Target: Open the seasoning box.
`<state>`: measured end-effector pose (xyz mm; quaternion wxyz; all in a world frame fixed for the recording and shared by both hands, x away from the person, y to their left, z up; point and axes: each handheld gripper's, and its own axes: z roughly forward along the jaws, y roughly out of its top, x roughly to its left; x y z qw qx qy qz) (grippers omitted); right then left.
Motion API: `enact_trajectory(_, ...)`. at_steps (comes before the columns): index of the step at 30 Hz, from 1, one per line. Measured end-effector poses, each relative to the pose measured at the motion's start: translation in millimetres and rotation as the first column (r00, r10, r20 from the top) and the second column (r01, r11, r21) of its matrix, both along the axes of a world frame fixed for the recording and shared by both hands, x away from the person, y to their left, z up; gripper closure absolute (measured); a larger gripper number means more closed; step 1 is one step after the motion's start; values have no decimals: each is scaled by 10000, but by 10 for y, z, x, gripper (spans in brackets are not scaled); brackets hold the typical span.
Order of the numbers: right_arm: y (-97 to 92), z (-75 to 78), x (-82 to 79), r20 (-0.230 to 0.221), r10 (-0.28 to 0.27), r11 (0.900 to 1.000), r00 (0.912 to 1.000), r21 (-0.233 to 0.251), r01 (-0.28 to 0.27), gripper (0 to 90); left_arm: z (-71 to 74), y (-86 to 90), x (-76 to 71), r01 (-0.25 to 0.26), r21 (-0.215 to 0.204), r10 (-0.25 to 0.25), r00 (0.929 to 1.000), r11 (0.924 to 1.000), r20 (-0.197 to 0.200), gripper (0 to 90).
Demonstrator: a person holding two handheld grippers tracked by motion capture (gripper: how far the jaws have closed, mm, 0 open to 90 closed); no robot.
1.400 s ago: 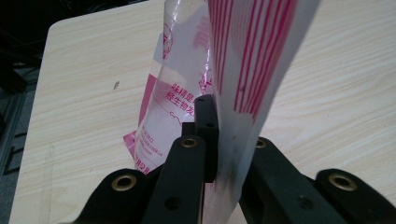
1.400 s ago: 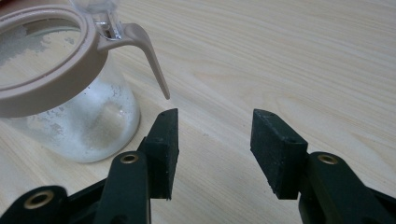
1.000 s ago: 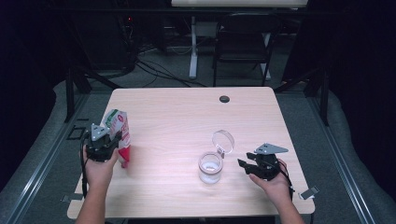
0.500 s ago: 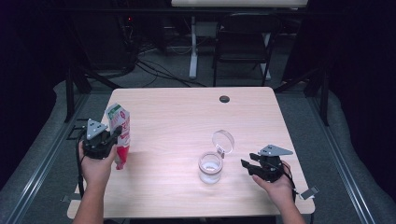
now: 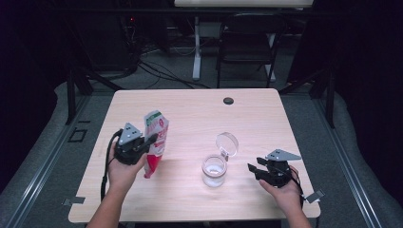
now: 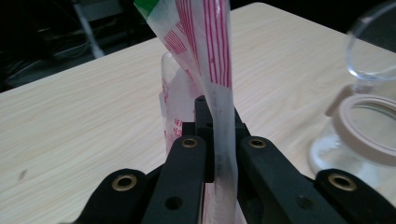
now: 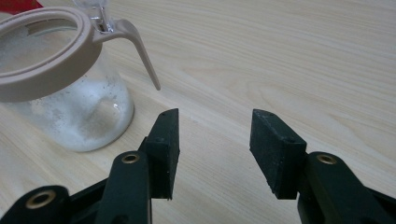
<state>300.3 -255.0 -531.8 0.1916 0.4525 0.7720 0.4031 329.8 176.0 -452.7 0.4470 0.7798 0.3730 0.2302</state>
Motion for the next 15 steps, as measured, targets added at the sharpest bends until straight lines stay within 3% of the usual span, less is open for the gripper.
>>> enact_trajectory(8, -63, 6, -37, 59, -214, 9998, 9998, 50, 214, 525, -34, -279, -74, 1110, 36, -1110, 9938, 9938, 48, 900)
enact_trajectory(15, -62, 5, -39, 68, -209, 9997, 9998, 105, 208, 526, -78, -408, -138, 1976, -219, -1979, 9802, 9800, -106, 900)
